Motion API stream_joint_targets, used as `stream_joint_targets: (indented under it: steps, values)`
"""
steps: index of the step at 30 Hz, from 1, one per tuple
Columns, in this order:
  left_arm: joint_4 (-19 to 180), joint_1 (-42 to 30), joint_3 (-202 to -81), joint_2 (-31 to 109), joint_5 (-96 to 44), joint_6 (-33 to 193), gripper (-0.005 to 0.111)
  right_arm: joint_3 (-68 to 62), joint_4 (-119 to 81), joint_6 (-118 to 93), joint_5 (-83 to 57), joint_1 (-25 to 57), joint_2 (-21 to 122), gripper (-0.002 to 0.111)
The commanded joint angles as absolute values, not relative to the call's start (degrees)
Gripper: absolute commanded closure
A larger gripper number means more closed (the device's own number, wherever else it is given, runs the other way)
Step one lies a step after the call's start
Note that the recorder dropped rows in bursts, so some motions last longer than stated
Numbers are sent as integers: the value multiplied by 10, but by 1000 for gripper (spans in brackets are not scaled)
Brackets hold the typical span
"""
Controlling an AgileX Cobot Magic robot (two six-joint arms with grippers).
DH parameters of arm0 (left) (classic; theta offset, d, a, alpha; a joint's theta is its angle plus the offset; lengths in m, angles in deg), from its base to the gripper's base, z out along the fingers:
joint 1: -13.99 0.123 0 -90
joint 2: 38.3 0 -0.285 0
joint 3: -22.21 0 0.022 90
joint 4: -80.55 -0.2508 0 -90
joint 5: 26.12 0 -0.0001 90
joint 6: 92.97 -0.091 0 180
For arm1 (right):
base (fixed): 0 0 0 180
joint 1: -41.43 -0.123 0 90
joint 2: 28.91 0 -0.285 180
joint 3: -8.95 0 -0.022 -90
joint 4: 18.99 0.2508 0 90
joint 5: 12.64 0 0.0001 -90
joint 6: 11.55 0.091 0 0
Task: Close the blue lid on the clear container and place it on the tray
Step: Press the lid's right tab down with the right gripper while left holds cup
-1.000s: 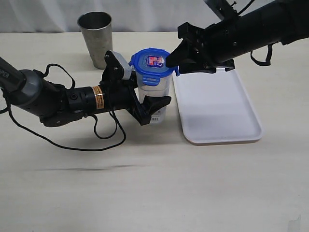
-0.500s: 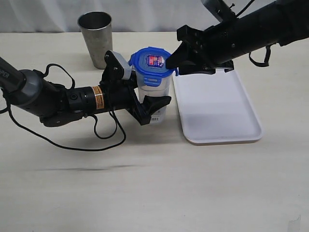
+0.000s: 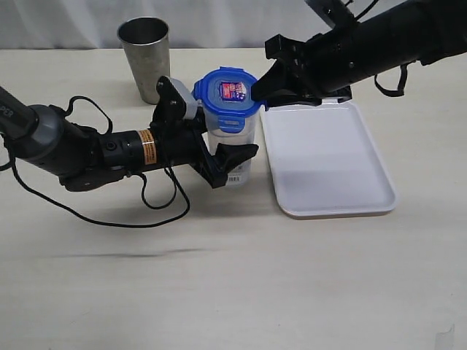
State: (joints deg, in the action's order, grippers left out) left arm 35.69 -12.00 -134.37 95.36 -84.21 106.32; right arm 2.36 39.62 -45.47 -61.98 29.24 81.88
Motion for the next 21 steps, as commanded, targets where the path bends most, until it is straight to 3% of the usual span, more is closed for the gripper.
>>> stream_joint_targets:
  steps: [1, 4, 7, 12, 17, 21]
  values:
    - [351, -120, -1341, 960, -817, 1068, 107, 24, 382, -463, -632, 272, 821, 79]
    - [347, -120, -1341, 960, -817, 1068, 107, 24, 339, -421, -626, 272, 821, 79]
    - [347, -120, -1341, 960, -817, 1068, 107, 24, 321, -407, -621, 272, 821, 71]
    - [347, -120, -1341, 960, -817, 1068, 107, 24, 340, -415, -623, 272, 853, 70]
    - [347, -120, -1341, 960, -817, 1068, 107, 24, 373, -455, -641, 272, 862, 81]
    - [347, -120, -1341, 960, -817, 1068, 107, 24, 373, -454, -663, 272, 870, 81]
